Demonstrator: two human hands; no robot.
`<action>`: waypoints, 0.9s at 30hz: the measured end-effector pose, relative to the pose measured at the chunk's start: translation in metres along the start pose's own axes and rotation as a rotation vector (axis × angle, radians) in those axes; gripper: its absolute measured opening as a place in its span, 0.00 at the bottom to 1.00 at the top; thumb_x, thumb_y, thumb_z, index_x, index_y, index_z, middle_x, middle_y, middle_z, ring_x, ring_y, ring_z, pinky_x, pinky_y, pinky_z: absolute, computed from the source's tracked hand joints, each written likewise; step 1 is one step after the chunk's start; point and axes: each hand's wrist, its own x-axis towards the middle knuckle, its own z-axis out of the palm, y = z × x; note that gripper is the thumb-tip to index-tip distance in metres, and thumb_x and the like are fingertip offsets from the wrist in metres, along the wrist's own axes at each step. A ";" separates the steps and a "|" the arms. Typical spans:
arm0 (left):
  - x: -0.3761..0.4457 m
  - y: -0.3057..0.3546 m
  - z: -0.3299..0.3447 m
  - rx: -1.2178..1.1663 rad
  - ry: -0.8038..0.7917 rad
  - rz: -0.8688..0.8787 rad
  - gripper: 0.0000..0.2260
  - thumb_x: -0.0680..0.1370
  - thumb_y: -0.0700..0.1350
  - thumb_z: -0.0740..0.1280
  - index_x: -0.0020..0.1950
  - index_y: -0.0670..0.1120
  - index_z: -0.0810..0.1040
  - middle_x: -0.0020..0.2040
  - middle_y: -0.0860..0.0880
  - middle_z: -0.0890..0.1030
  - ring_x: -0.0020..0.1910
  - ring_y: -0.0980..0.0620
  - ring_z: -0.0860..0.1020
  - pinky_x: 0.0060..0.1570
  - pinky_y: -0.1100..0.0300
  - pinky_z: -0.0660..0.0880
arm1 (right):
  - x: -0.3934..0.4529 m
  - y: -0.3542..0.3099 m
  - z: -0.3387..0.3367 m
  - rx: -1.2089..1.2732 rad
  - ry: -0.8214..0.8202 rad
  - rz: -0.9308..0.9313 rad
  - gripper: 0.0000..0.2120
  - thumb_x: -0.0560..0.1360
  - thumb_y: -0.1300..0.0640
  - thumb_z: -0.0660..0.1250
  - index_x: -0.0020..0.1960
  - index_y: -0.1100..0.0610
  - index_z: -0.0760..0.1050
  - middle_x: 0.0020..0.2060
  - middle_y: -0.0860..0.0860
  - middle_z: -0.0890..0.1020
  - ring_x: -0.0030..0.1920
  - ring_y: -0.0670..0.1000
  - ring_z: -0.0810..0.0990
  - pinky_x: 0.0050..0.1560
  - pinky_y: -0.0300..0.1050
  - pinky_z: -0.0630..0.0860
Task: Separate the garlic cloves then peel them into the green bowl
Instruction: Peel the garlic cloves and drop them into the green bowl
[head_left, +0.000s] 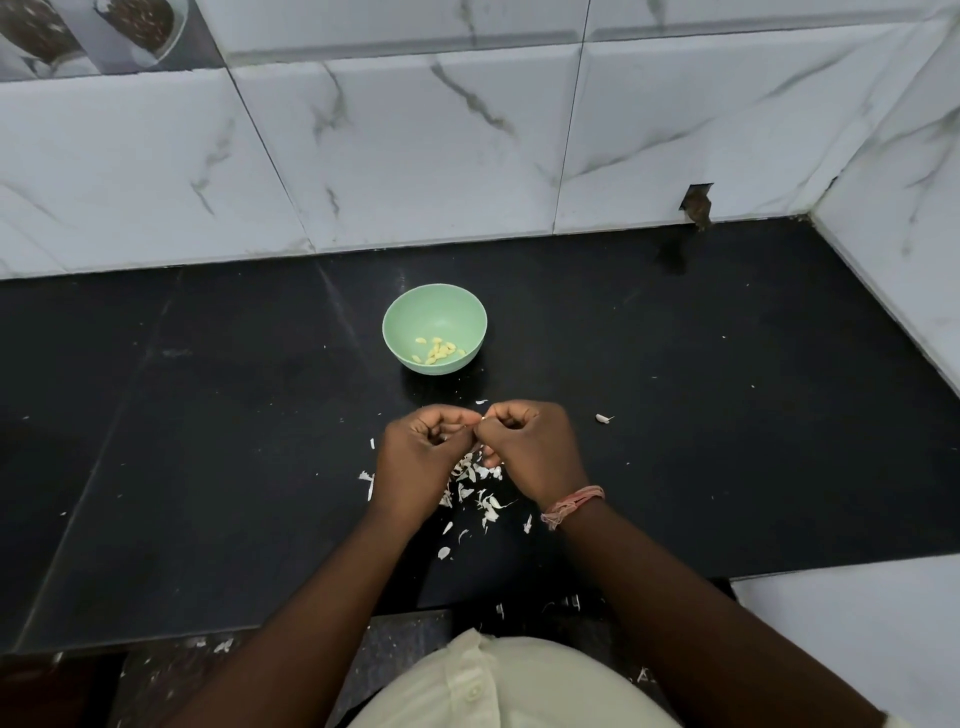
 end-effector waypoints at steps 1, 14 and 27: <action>0.000 -0.002 -0.001 -0.011 0.002 -0.008 0.05 0.75 0.34 0.74 0.47 0.43 0.86 0.41 0.47 0.87 0.42 0.51 0.86 0.45 0.61 0.81 | 0.000 0.000 0.001 -0.006 -0.005 -0.003 0.07 0.73 0.63 0.70 0.37 0.59 0.84 0.30 0.52 0.85 0.32 0.55 0.85 0.31 0.44 0.80; -0.005 -0.015 -0.001 -0.131 0.017 -0.046 0.09 0.78 0.36 0.70 0.53 0.46 0.87 0.49 0.46 0.87 0.49 0.49 0.85 0.54 0.52 0.81 | -0.005 -0.002 0.006 0.065 -0.032 0.017 0.04 0.76 0.63 0.70 0.43 0.62 0.81 0.28 0.52 0.82 0.27 0.48 0.80 0.31 0.45 0.81; -0.005 -0.012 0.005 -0.720 0.038 -0.329 0.09 0.80 0.36 0.67 0.58 0.36 0.81 0.47 0.39 0.86 0.43 0.50 0.85 0.51 0.59 0.82 | -0.007 0.008 0.005 0.087 0.056 -0.045 0.11 0.78 0.67 0.61 0.45 0.58 0.81 0.38 0.52 0.86 0.36 0.50 0.84 0.38 0.50 0.83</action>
